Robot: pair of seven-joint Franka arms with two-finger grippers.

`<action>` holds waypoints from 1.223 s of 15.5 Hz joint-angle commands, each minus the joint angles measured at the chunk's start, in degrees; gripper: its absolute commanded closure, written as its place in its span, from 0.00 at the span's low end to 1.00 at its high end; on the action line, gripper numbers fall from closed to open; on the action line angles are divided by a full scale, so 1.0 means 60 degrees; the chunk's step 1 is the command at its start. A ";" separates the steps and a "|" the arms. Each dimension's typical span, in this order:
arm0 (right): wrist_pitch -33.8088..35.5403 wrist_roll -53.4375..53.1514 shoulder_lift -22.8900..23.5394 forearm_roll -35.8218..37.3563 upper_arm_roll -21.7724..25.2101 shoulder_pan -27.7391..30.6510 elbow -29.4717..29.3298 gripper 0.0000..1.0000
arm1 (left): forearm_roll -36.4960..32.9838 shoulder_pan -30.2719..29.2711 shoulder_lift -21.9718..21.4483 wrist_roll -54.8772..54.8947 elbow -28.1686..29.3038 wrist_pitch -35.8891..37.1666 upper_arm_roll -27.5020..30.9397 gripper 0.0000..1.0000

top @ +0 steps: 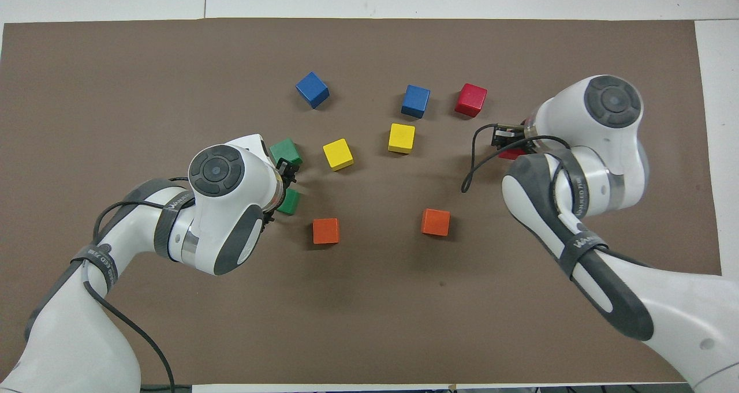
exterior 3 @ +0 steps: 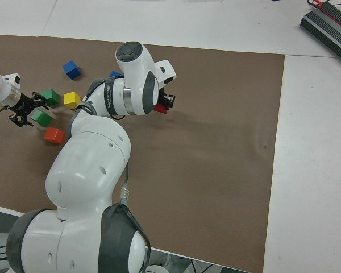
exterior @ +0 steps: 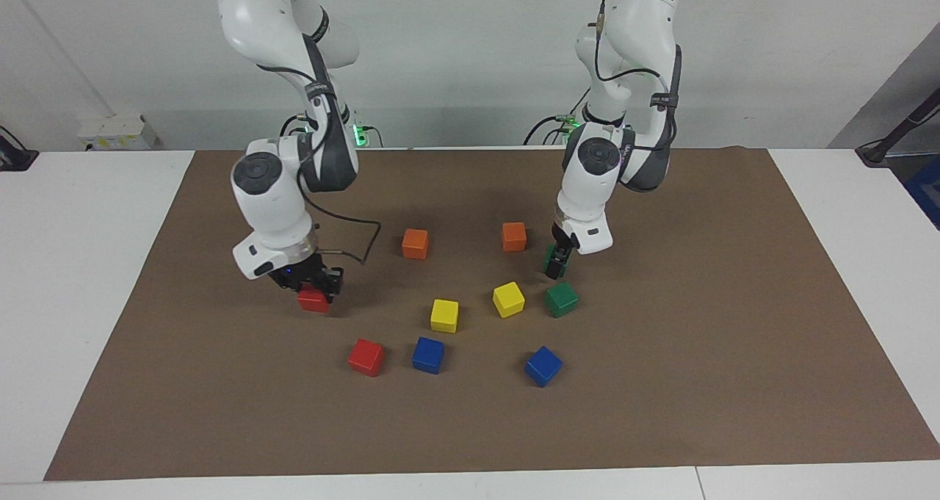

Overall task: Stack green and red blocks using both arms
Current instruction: 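Carry the green cube toward the table edge while the right gripper lifts red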

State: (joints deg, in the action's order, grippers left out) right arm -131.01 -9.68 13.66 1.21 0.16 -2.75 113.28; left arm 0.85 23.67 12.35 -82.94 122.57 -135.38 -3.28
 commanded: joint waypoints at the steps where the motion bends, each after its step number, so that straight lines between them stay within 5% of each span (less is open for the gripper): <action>1: -0.0881 0.1623 -0.0416 0.0091 -0.0145 0.0910 0.0996 1.00 | -0.0185 0.0273 -0.0036 -0.0050 0.0270 -0.0273 0.0136 1.00; 6: -0.2098 0.2376 0.0212 -0.0011 -0.0159 0.1659 0.1130 1.00 | -0.0508 0.0246 -0.0502 0.1600 0.0037 0.0908 0.0150 1.00; 11: -0.2510 0.2361 0.0726 -0.0114 -0.0159 0.1703 0.1013 1.00 | -0.0523 -0.1640 -0.0857 0.8109 -0.0828 0.2540 0.0165 1.00; 12: -0.2539 0.2361 0.0726 -0.0114 -0.0159 0.1689 0.1013 0.94 | -0.0523 -0.2254 -0.0828 0.9488 -0.0916 0.2467 0.0151 1.00; 13: -0.2569 0.2347 0.0726 -0.0114 -0.0159 0.1688 0.1013 0.08 | -0.0523 -0.2855 -0.0755 1.0792 -0.1047 0.2321 0.0136 1.00; 14: -0.2584 0.2346 0.0741 -0.0114 -0.0159 0.1688 0.0998 0.00 | -0.0508 -0.3383 -0.0711 1.2096 -0.1135 0.2117 0.0136 1.00; 19: -0.2001 0.2390 0.0581 0.0031 -0.0130 0.1543 0.0604 0.00 | -0.0523 -0.4457 -0.0228 1.3939 -0.1399 0.1018 0.0150 1.00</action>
State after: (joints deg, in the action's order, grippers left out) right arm -145.15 3.63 17.46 1.16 -0.03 6.38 118.84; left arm -2.08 -2.39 8.45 -1.66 116.14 -127.06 -1.67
